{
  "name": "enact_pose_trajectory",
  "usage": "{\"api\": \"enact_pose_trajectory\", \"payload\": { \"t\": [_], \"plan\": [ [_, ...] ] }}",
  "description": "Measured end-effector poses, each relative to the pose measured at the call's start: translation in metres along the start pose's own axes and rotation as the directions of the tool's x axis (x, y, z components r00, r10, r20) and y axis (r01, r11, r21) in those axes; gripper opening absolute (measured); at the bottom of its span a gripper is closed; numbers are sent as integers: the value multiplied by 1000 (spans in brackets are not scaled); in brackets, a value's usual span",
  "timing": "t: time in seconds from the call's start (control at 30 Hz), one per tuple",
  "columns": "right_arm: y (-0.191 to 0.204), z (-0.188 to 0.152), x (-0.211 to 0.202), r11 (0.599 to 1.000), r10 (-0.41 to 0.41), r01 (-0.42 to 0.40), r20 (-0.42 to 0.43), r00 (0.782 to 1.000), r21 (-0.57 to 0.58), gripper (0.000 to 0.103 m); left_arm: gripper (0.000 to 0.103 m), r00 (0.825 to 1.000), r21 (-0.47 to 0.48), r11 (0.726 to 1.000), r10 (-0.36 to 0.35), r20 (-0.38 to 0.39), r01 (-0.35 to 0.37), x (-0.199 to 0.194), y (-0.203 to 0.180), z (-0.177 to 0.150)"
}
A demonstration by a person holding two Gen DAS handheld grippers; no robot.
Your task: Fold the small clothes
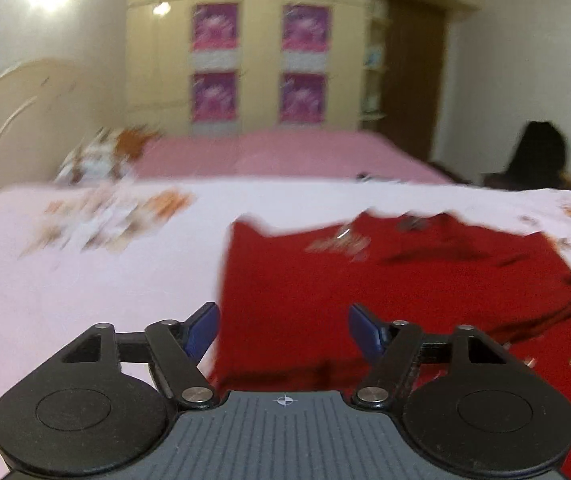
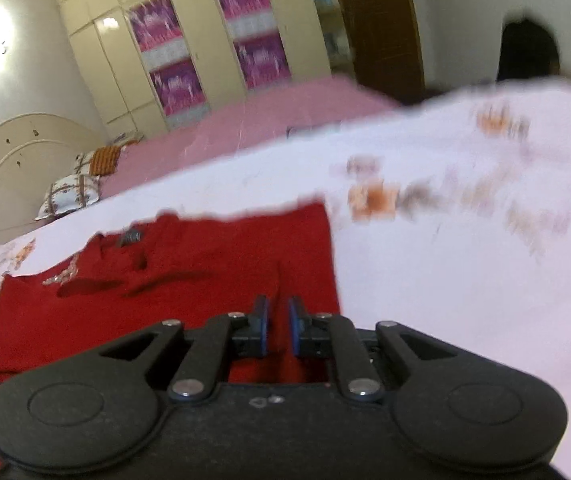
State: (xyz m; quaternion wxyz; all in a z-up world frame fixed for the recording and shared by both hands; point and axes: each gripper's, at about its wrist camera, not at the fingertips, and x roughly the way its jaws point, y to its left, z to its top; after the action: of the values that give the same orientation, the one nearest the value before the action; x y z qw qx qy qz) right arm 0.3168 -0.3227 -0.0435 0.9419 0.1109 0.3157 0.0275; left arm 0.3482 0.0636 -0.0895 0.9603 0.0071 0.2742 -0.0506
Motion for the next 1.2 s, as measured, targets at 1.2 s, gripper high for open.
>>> {"api": "enact_pose_trajectory", "payload": {
  "t": [1.2],
  "plan": [
    [82, -8, 84, 986, 8, -21, -82, 997, -164, 18, 80, 990, -33, 999, -12, -138, 8, 141, 25, 33]
  ]
}}
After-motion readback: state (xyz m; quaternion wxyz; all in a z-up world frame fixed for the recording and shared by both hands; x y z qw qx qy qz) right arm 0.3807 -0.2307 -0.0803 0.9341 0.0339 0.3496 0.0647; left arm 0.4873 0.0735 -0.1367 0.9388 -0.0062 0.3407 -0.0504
